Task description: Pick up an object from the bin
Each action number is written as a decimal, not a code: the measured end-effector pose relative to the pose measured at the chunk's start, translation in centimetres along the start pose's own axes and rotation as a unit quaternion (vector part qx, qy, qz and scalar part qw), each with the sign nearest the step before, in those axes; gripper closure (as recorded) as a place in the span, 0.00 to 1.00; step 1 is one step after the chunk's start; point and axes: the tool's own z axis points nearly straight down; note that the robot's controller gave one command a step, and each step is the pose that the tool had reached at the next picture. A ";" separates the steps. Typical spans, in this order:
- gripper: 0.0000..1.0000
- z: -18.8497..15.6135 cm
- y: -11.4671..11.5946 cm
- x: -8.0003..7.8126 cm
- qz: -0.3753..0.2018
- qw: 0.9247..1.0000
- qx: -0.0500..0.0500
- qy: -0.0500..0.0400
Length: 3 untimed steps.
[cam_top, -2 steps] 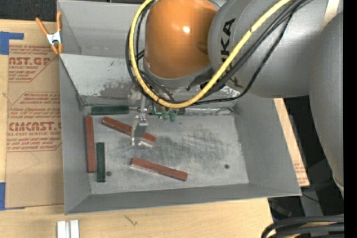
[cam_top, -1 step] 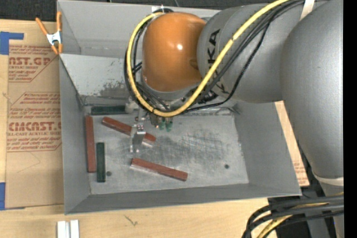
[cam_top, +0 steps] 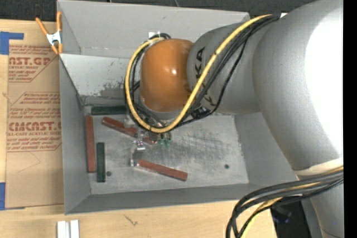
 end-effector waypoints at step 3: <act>1.00 4.5 -6.4 5.0 -0.063 0.998 -0.001 -0.004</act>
Offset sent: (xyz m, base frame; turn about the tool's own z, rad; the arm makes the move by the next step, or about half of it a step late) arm -0.0496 -0.0693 -0.0518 -0.1264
